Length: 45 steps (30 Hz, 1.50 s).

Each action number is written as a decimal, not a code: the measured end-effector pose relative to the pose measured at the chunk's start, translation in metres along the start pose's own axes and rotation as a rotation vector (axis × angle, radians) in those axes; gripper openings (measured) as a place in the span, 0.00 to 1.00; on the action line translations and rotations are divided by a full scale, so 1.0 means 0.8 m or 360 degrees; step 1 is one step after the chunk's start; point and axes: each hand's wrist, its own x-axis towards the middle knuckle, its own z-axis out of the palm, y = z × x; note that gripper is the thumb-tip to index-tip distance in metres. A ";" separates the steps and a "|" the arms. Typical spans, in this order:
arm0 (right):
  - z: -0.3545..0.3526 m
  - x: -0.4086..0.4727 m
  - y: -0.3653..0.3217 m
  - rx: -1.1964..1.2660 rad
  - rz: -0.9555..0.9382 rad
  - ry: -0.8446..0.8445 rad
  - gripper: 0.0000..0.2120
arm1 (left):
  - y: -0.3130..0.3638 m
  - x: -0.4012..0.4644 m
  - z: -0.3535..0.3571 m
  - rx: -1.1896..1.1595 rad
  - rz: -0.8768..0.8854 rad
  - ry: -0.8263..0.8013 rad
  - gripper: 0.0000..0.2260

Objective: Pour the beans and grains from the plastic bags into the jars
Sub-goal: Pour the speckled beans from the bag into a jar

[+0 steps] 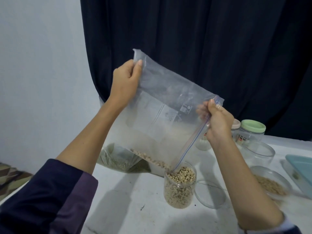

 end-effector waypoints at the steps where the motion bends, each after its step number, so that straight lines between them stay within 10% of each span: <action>1: 0.000 0.000 0.000 0.0012 -0.0006 0.0010 0.09 | -0.001 0.001 -0.002 0.0014 -0.0012 -0.0006 0.17; 45: 0.002 -0.003 0.003 -0.0056 -0.0065 -0.0041 0.10 | 0.000 0.009 0.000 0.0000 0.0042 0.0065 0.19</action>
